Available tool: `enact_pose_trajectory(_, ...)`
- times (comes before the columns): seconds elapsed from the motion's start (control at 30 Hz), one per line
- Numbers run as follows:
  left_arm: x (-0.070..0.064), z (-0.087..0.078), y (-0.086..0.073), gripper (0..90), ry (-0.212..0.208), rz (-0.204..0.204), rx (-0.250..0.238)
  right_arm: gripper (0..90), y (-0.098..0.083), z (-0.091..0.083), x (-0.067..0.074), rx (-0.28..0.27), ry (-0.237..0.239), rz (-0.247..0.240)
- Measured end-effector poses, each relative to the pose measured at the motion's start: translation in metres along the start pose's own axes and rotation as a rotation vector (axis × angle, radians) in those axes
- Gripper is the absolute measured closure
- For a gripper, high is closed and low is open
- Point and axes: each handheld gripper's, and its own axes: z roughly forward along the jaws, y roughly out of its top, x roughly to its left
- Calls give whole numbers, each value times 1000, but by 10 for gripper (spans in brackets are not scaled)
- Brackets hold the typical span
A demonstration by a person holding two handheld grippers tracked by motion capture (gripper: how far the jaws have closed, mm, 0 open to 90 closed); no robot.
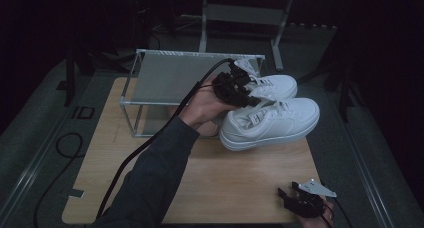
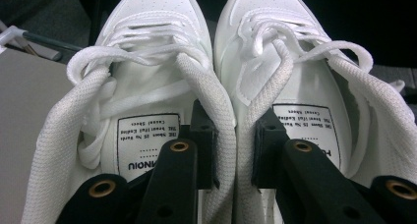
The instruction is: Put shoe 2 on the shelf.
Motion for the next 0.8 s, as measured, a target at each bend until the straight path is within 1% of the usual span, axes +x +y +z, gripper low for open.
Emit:
enact_pose_trajectory(0.1, 3, -1, 1, 762, 10, -9, 0, 376, 0, 0, 0, 0, 0, 1)
enact_pose_trajectory(0.2, 4, -1, 3, 761, 31, 1, 13, 376, 0, 0, 0, 0, 0, 1)
enact_pose_trajectory(0.37, 9, -1, 6, 762, 58, -8, 19, 376, 0, 0, 0, 0, 0, 2)
enact_pose_trajectory(0.57, 16, -2, 7, 762, 81, -35, 8, 376, 0, 0, 0, -1, 1, 4)
enact_pose_trajectory(0.7, 20, -3, 7, 762, 94, -44, 17, 376, 0, 0, 0, 0, 0, 3)
enact_pose_trajectory(0.73, 24, -3, 7, 762, 107, -53, 24, 376, 0, 0, 0, -2, -1, 1)
enact_pose_trajectory(0.8, 27, -2, 6, 762, 119, -68, 27, 376, 0, 0, 0, -2, 0, 2)
